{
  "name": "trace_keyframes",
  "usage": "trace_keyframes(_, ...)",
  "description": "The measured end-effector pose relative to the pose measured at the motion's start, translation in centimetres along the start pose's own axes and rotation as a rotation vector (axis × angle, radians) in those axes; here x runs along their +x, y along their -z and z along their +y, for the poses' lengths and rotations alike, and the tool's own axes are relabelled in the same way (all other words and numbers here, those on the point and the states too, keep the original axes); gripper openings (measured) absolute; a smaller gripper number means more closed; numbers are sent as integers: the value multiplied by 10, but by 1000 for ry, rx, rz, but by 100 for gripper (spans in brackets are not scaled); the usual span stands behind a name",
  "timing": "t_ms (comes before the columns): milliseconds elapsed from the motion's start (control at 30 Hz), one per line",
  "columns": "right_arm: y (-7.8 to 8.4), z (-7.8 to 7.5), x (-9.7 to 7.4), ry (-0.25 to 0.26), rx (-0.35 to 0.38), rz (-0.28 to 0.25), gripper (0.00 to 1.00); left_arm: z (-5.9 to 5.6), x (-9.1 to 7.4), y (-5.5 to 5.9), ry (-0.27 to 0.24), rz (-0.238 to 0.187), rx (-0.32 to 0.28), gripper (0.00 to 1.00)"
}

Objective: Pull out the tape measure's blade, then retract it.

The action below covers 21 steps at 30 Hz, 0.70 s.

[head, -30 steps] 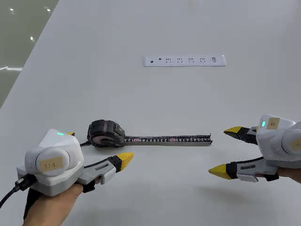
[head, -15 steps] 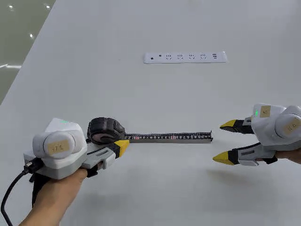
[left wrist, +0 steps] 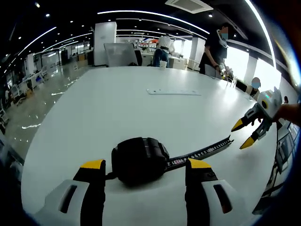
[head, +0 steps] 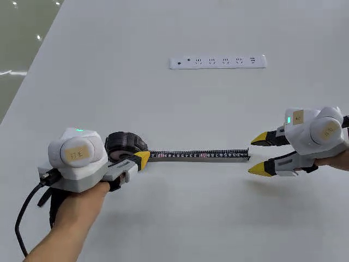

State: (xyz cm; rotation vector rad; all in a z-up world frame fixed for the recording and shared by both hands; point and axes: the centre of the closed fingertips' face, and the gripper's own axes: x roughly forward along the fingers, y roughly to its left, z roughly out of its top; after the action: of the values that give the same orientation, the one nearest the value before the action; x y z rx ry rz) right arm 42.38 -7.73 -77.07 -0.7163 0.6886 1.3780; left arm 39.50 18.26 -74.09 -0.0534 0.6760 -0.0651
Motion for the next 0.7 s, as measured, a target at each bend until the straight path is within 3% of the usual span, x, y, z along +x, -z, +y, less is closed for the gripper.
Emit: trace_keyframes(700,7,-7,12,-73,-97,76,18,0,13,1,-41,37,-58,60)
